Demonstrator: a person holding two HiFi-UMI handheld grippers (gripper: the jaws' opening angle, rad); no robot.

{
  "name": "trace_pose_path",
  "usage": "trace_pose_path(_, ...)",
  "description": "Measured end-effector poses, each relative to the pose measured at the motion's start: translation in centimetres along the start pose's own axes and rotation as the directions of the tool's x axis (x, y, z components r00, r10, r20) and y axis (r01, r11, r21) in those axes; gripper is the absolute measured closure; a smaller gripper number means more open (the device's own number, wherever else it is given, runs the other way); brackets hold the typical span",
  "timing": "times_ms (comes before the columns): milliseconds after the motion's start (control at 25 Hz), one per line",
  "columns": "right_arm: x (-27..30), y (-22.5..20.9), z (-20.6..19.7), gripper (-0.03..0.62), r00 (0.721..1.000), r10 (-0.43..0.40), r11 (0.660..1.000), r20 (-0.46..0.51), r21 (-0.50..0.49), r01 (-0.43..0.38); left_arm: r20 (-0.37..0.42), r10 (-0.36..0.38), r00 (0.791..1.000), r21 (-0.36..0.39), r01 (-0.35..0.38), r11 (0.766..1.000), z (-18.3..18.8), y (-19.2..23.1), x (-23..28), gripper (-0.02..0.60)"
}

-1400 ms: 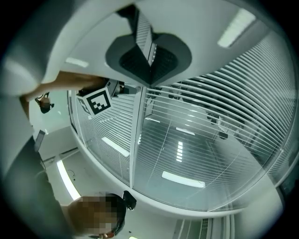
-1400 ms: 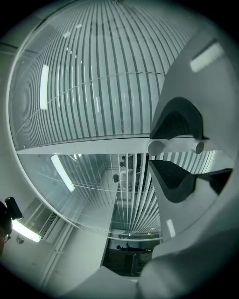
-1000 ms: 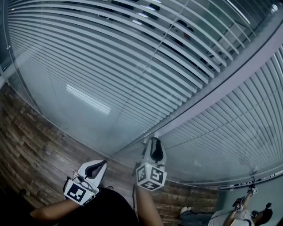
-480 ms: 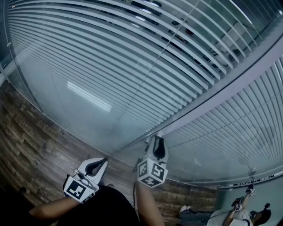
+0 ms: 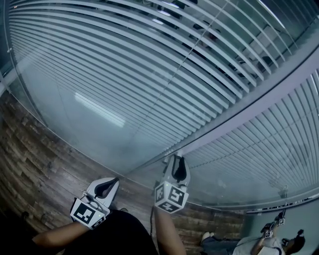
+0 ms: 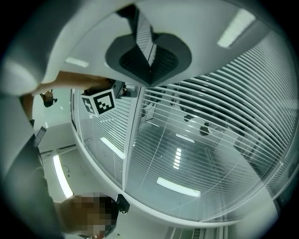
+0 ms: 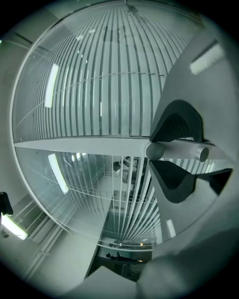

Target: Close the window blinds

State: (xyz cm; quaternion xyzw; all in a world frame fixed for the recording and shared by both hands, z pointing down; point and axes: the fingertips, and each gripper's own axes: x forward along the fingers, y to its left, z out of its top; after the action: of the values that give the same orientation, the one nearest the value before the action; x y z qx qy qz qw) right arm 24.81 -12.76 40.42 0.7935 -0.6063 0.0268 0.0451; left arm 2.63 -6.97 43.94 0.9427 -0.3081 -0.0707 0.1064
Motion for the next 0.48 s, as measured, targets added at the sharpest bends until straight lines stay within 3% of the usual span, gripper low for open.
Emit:
trace_pose_path(240, -0.27, 0.41, 0.07, 0.465, 1.0, 0.01, 0.995, 0.005, -0.101, -0.01, -0.001, -0.025, 1.0, 0.011, 0.025, 1.0, -0.18, -0.68, -0.05, 0.583)
trace_pose_path(480, 0.4, 0.4, 0.33, 0.465, 1.0, 0.022, 0.99, 0.008, -0.137, -0.021, -0.003, -0.019, 1.0, 0.011, 0.019, 1.0, 0.18, -0.52, 0.52, 0.583)
